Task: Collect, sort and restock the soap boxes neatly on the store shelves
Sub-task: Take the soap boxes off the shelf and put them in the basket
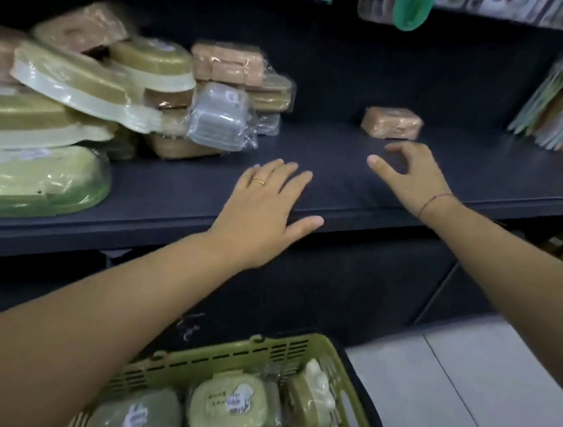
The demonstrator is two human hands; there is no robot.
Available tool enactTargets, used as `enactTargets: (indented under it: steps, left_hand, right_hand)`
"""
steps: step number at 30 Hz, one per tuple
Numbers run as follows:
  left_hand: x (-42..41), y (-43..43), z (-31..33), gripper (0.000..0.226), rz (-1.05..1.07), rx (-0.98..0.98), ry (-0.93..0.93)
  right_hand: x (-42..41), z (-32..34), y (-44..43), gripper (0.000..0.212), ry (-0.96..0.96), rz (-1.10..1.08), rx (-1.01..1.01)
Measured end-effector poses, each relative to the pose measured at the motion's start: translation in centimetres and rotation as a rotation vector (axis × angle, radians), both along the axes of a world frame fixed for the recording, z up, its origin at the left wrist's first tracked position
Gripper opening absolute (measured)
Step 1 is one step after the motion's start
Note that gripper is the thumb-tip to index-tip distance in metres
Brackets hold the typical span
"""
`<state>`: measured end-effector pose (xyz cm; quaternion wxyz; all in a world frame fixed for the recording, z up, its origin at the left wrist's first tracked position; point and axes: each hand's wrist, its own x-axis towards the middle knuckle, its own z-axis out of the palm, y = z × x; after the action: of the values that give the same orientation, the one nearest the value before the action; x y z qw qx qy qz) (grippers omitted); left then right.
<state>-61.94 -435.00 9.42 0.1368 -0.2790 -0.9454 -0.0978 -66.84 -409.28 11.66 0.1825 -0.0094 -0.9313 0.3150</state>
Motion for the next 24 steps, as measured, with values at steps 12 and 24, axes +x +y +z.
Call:
enactTargets:
  steps: [12,24]
  left_hand:
    - [-6.1,1.9,-0.8,0.102,-0.004,-0.218,-0.369]
    - [-5.9,2.0,-1.0,0.096,-0.01,-0.153,-0.35]
  right_hand:
    - [-16.1,-3.3,6.6,0.102,-0.091,-0.244,0.377]
    - [-20.3,-3.2,5.7,0.097,-0.151,-0.286,0.464]
